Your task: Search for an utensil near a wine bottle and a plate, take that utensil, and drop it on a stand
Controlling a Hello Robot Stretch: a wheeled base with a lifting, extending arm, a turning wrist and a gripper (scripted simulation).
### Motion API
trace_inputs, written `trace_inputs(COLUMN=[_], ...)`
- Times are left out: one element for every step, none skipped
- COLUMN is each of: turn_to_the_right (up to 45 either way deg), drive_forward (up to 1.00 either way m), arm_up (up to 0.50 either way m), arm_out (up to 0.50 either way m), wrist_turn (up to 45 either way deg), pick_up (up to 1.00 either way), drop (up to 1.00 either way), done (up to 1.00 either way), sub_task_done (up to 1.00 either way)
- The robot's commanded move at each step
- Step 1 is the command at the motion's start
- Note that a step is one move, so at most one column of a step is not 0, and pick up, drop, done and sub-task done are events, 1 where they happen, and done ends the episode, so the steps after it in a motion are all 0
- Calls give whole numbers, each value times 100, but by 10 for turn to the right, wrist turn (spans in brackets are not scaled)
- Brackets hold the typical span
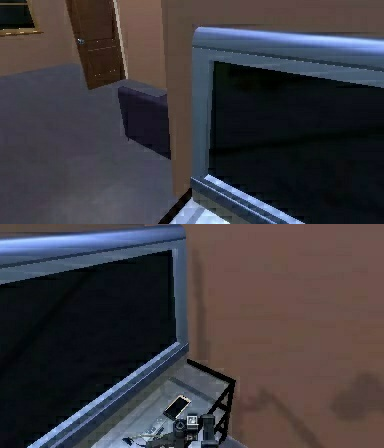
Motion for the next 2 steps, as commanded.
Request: trace_inputs(turn_to_the_right=[0,0], drive_forward=[0,0], arm_up=[0,0], arm_out=[-8,0], wrist_turn=[0,0], pick_up=[0,0], drop=[0,0], done=[0,100], sub_task_done=[0,0])
